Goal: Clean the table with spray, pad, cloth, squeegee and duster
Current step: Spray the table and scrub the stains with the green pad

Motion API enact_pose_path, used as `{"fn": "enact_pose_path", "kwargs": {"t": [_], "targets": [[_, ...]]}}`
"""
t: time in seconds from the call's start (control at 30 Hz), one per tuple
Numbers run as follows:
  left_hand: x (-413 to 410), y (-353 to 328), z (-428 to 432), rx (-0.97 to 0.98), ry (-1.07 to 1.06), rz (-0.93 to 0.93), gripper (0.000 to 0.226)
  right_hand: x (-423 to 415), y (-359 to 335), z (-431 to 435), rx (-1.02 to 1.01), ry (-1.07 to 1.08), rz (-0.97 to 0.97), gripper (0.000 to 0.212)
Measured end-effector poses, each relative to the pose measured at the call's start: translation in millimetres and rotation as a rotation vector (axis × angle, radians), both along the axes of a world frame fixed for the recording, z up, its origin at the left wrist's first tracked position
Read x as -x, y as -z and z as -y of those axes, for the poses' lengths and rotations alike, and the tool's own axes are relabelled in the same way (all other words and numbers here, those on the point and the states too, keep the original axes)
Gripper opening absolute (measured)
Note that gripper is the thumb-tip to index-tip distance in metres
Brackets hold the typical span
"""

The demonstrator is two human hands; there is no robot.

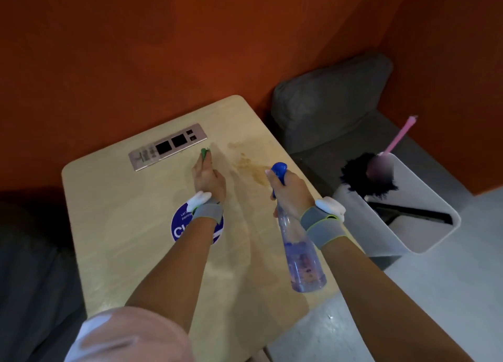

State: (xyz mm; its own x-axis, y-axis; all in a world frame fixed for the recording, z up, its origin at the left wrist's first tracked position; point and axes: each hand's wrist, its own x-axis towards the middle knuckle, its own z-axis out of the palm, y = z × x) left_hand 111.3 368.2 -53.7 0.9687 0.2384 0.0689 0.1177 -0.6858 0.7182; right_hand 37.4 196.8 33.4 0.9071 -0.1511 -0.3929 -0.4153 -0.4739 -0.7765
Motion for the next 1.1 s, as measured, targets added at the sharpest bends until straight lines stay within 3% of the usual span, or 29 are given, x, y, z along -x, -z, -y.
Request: {"fn": "enact_pose_path", "kwargs": {"t": [0.27,0.57,0.87,1.1], "targets": [[-19,21,-7,-0.186,0.075,-0.048,0.056,-34,20,6,-0.008,-0.059,-0.046,0.044],[-21,25,-7,-0.256,0.082,-0.027,0.056,-45,29,7,0.002,-0.032,-0.024,0.049],[-20,27,-6,-0.331,0.106,-0.046,0.057,-35,30,15,-0.296,-0.090,-0.211,0.047],[-20,27,-6,-0.320,0.109,-0.039,0.056,-29,44,19,-0.227,-0.081,-0.212,0.047]]}}
